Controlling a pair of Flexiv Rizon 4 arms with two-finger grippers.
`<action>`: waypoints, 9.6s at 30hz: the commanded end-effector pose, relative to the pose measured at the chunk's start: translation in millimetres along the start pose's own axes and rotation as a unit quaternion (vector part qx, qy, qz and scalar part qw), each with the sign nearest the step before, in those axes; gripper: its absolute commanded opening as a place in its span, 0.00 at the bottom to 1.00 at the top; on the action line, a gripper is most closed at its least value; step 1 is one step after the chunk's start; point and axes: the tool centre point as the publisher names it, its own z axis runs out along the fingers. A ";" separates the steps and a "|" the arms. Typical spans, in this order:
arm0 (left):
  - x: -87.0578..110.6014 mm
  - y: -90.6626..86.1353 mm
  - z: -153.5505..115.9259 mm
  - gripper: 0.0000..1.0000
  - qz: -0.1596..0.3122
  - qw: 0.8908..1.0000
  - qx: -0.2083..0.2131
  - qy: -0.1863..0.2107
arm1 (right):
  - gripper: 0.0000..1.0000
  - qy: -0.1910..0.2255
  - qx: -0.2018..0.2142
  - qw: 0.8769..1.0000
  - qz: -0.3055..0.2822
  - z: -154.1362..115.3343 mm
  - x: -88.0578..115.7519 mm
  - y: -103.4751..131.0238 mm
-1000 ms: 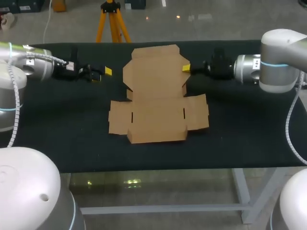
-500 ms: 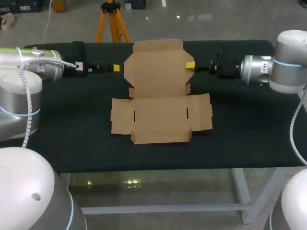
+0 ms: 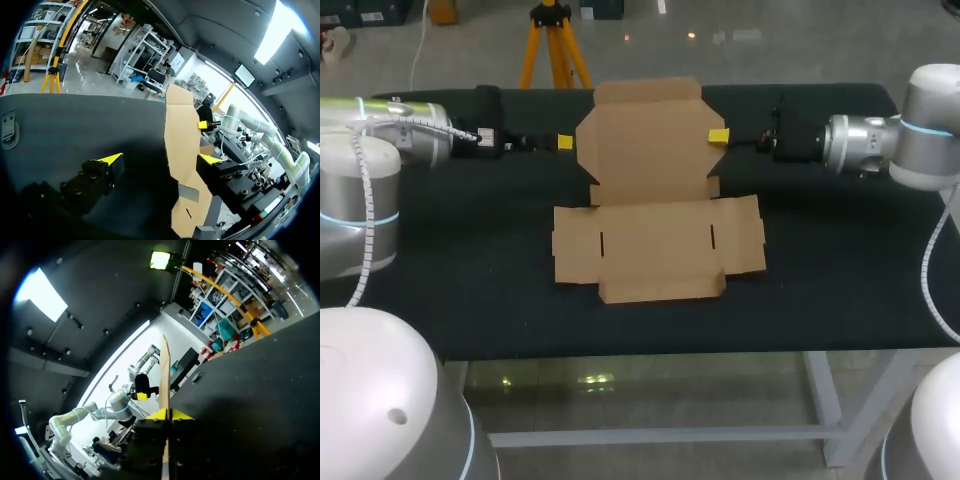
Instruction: Assemble the packaging by folding the flat box into shape, placing the metal phone stand inside, and closing the box properly
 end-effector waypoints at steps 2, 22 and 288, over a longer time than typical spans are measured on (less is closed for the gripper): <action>5.9 0.4 6.9 1.00 0.043 0.999 0.021 0.005 | 0.00 0.077 0.001 0.997 -0.001 0.0 -5.3 1.0; 42.0 -27.9 42.5 1.00 0.158 0.979 0.062 0.115 | 0.00 0.075 -0.002 0.995 -0.069 9.1 22.6 18.1; 146.9 -48.7 58.4 0.00 0.301 0.927 0.070 0.214 | 0.00 -0.319 0.021 0.883 -0.343 12.9 67.2 -191.0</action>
